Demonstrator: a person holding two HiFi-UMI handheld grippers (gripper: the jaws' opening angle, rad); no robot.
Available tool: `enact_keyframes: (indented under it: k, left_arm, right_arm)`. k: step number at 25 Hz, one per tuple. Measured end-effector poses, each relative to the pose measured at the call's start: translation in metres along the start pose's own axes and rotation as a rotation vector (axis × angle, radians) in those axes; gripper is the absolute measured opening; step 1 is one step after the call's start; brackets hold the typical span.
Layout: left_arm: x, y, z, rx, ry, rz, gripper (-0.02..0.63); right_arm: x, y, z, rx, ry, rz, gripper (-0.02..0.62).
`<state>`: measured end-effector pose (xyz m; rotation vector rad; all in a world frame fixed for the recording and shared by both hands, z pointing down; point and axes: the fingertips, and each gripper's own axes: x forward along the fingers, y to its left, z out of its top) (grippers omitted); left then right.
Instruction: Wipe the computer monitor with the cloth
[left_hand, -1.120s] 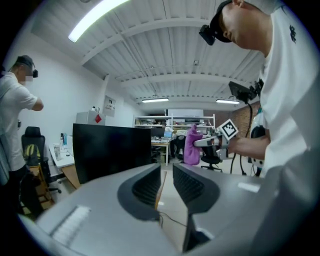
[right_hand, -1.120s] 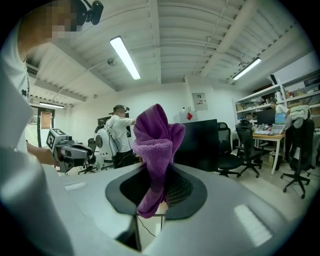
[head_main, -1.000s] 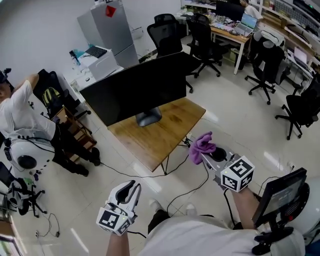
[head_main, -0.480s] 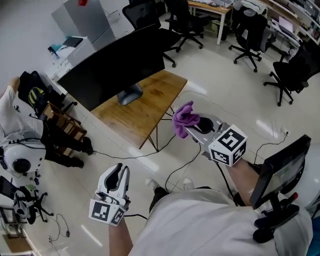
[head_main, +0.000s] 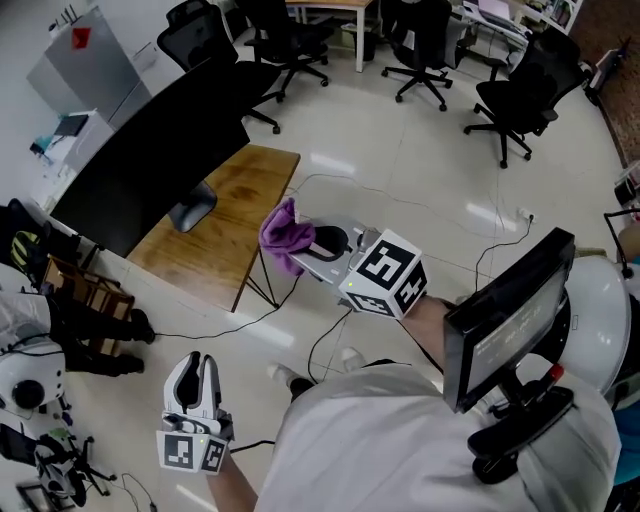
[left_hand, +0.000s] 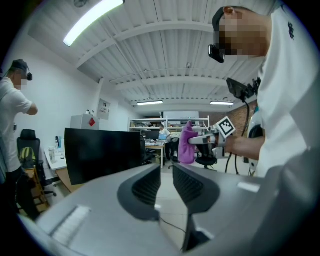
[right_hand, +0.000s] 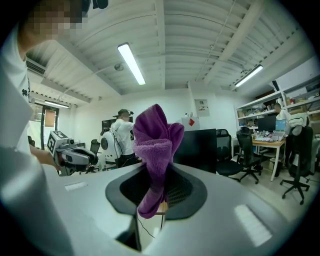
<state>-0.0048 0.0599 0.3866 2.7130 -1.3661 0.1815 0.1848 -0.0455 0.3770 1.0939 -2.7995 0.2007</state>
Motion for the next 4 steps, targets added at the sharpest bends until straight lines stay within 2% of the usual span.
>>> enact_keyframes:
  k: [4]
  left_arm:
    - [-0.0004, 0.0006, -0.0032, 0.008, 0.012, 0.004, 0.097]
  right_arm:
    - [0.0051, 0.0029, 0.0039, 0.0, -0.021, 0.014, 0.069]
